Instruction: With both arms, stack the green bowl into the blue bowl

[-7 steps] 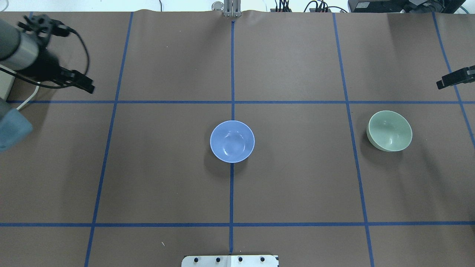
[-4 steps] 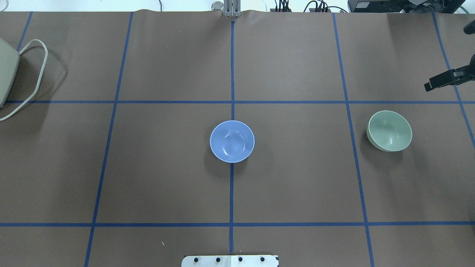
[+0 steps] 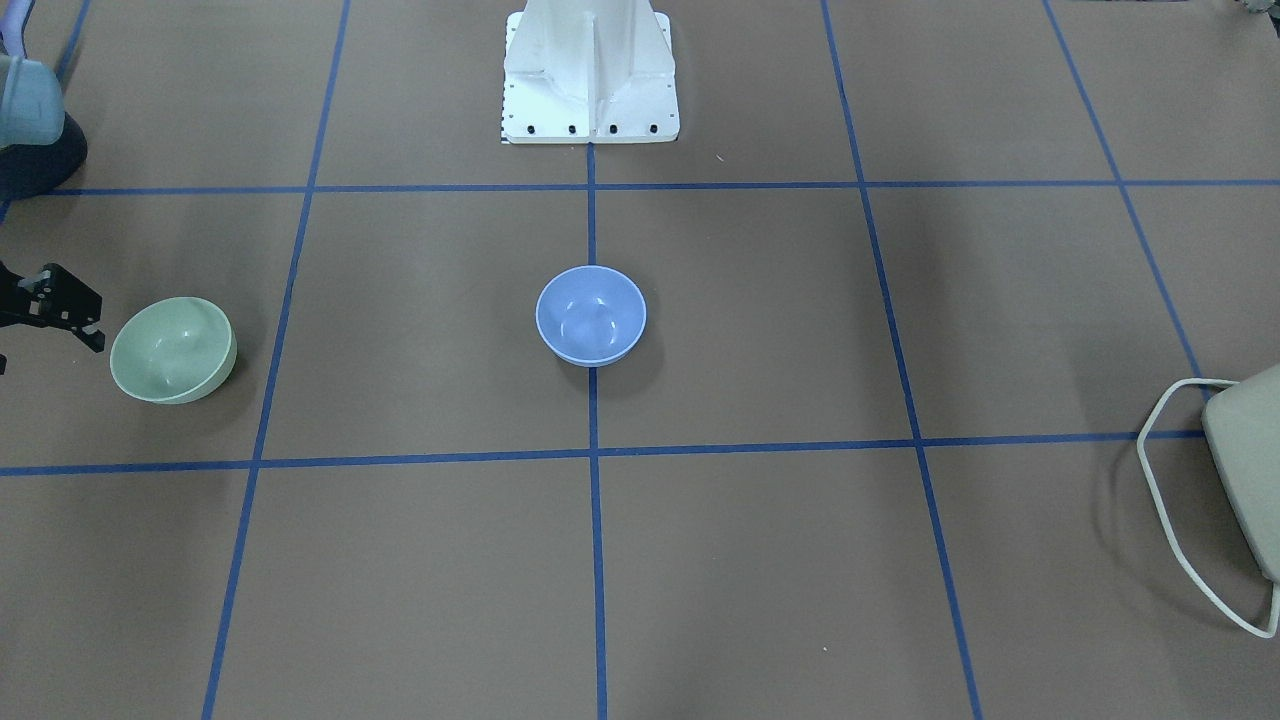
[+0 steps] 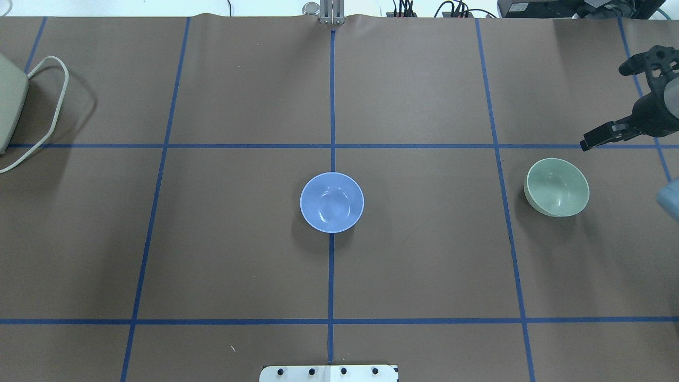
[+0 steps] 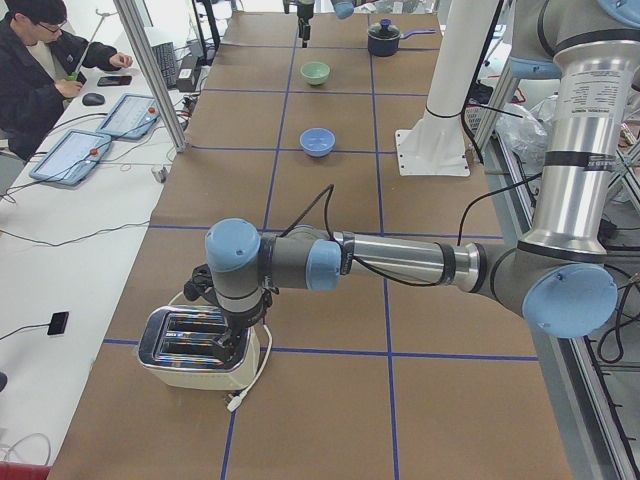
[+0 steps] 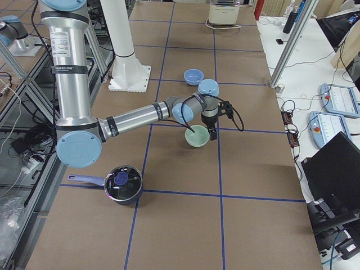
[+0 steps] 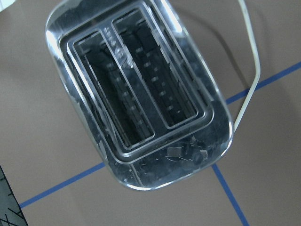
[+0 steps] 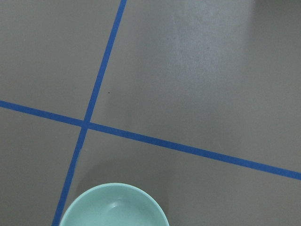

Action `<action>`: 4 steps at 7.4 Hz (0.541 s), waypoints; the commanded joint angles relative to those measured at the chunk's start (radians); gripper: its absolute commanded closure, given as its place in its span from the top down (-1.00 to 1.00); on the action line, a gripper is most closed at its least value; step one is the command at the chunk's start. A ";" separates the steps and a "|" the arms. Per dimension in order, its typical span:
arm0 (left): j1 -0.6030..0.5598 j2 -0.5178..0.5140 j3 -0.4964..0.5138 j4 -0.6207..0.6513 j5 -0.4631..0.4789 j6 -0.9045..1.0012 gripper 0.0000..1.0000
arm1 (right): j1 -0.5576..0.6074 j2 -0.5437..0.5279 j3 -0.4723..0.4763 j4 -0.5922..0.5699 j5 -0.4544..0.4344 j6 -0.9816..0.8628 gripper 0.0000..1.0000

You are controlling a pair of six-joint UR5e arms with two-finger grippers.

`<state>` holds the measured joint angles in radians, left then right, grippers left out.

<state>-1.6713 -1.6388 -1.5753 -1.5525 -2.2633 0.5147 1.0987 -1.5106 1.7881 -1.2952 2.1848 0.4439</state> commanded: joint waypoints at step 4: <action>-0.008 0.033 0.000 -0.031 -0.002 0.001 0.96 | -0.082 0.001 -0.091 0.002 -0.005 -0.025 0.78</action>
<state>-1.6795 -1.6068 -1.5740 -1.5821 -2.2651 0.5154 1.0241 -1.5107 1.7191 -1.2934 2.1793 0.4220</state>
